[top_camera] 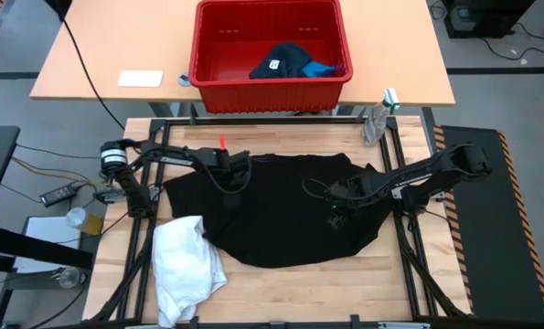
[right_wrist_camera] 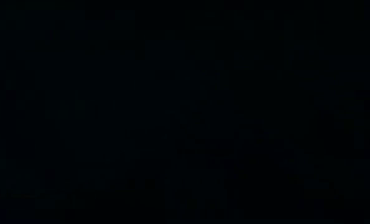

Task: Fold Laundry from Bin
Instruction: Fold the black shirt

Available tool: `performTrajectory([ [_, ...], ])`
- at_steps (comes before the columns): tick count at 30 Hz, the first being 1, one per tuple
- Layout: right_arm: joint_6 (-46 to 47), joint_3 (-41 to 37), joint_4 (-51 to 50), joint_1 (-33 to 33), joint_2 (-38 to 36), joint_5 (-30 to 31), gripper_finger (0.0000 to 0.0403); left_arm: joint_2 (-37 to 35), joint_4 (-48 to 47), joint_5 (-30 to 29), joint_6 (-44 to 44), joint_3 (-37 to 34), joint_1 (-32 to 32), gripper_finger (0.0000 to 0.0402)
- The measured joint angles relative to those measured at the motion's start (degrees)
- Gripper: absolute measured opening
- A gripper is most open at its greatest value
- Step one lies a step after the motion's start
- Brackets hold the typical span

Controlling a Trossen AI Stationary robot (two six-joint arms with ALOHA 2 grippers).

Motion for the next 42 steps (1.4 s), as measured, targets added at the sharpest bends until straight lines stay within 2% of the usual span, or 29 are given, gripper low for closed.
performTrajectory([
  [4, 1.44, 0.00, 0.83, 3.52, 3.35, -3.68, 0.0171, 1.12, 3.19, -2.91, 1.88, 0.09, 0.85, 0.0171],
  [9, 6.10, 0.41, 7.14, 8.53, 7.37, -11.64, 0.0169, 1.23, 12.57, -8.71, 6.20, -0.25, 0.93, 0.0171],
  [15, 11.11, 5.63, 14.28, 12.60, 10.61, -21.00, 0.0169, 3.61, 25.09, -10.63, 8.62, -0.26, 2.11, 0.0171],
  [18, 9.96, 9.90, 16.44, 13.07, 11.60, -28.64, 0.0169, 3.49, 26.10, -10.68, 8.62, 0.68, 2.99, 0.0171],
  [20, 8.94, 12.48, 14.56, 13.11, 10.82, -30.35, 0.0169, 1.76, 23.01, -10.68, 8.96, 2.32, 3.24, 0.0171],
  [22, 7.35, 14.80, 11.50, 12.20, 8.39, -27.36, 0.0169, -0.84, 18.74, -10.66, 10.66, 4.71, 2.99, 0.0171],
  [25, 2.26, 16.61, 6.57, 9.41, 5.12, -16.17, 0.0169, -5.11, 12.39, -9.99, 10.73, 6.73, 1.59, 0.0171],
  [27, -2.75, 16.48, 6.04, 6.39, 3.95, -9.32, 0.0169, -7.92, 10.75, -5.49, 8.07, 6.71, 0.35, 0.0171],
  [28, -5.35, 16.25, 6.44, 4.33, 3.73, -8.01, 0.0169, -9.23, 10.26, -2.59, 6.05, 6.21, -0.56, 0.0171],
  [31, -12.91, 14.54, 8.54, -3.36, 5.01, -7.87, 0.0169, -12.58, 10.22, 4.18, -1.16, 3.39, -4.98, 0.0171],
  [34, -19.98, 13.95, 10.48, -10.65, 6.89, -6.75, 0.0169, -14.31, 9.61, 5.25, -9.77, 0.54, -11.84, 0.0171],
  [37, -23.74, 14.23, 7.90, -16.94, 7.36, -7.20, 0.0169, -14.98, 6.50, 5.71, -17.82, -0.09, -18.25, 0.0171],
  [39, -25.52, 14.19, 5.31, -19.93, 7.20, -6.94, 0.0169, -14.79, 3.71, 3.36, -21.36, -0.14, -21.53, 0.0171],
  [42, -30.55, 14.17, 1.35, -22.41, 6.72, -6.00, 0.0169, -13.68, 1.39, -4.27, -24.58, -0.20, -24.01, 0.0171],
])
